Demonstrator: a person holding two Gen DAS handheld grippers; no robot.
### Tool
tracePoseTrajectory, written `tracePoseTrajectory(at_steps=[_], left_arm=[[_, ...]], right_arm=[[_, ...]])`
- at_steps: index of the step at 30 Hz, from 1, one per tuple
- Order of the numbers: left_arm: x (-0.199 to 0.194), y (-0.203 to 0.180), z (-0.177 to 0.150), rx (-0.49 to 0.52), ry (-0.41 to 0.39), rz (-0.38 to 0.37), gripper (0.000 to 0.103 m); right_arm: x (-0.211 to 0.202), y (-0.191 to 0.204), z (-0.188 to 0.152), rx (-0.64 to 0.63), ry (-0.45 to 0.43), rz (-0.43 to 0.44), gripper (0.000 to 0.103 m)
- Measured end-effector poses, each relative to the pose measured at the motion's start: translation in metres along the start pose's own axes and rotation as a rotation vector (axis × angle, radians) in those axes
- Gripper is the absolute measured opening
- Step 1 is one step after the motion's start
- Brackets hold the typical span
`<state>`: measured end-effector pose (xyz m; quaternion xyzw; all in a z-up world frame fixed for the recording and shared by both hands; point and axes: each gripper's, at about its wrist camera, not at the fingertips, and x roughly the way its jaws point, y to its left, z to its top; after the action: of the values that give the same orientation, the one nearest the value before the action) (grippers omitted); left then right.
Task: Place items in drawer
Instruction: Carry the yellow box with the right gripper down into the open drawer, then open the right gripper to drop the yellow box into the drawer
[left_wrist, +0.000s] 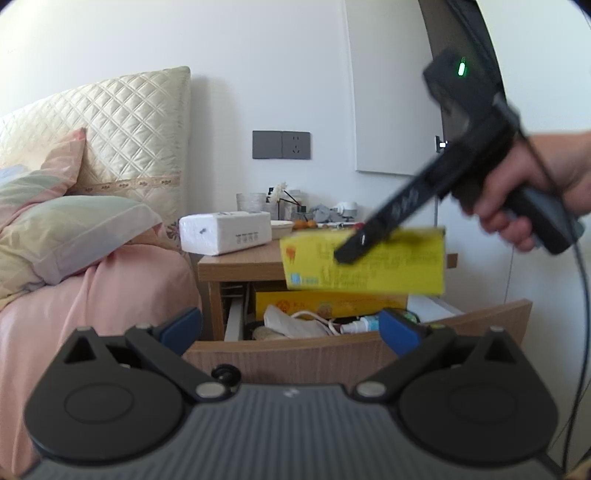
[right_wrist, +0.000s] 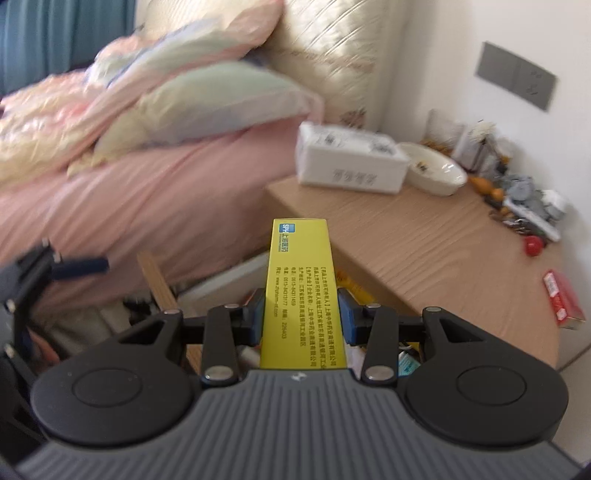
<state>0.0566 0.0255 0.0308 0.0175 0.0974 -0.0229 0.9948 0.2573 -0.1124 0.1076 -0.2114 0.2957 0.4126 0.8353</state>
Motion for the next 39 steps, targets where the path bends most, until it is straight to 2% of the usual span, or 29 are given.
tracePoseTrajectory(at_steps=[11,17,25,29,31,33,35,37,39], left_arm=[[-0.001,-0.002,0.001,0.009,-0.003,-0.018,0.103],[0.000,0.002,0.001,-0.011,0.002,-0.017,0.103],[0.002,0.002,0.000,-0.008,0.007,-0.019,0.103],[0.001,0.004,0.001,-0.017,0.004,-0.028,0.103],[0.000,0.004,0.001,-0.027,-0.002,-0.037,0.103],[0.000,0.004,0.001,-0.027,-0.001,-0.040,0.103],[0.000,0.002,0.000,-0.020,0.003,-0.035,0.103],[0.000,0.002,0.000,-0.019,0.003,-0.036,0.103],[0.000,0.002,0.001,-0.022,-0.001,-0.038,0.103]], right_arm=[[0.054,-0.022,-0.020,-0.069,0.132,-0.014,0.043],[0.077,-0.037,-0.039,-0.030,0.206,0.004,0.043],[0.096,-0.051,-0.051,0.053,0.323,0.076,0.043],[0.094,-0.057,-0.052,0.099,0.318,0.081,0.043],[0.091,-0.062,-0.051,0.142,0.311,0.079,0.049],[0.086,-0.065,-0.051,0.163,0.303,0.071,0.060],[0.080,-0.063,-0.048,0.164,0.282,0.052,0.080],[0.068,-0.063,-0.045,0.174,0.248,0.048,0.087],[0.055,-0.062,-0.040,0.187,0.218,0.040,0.087]])
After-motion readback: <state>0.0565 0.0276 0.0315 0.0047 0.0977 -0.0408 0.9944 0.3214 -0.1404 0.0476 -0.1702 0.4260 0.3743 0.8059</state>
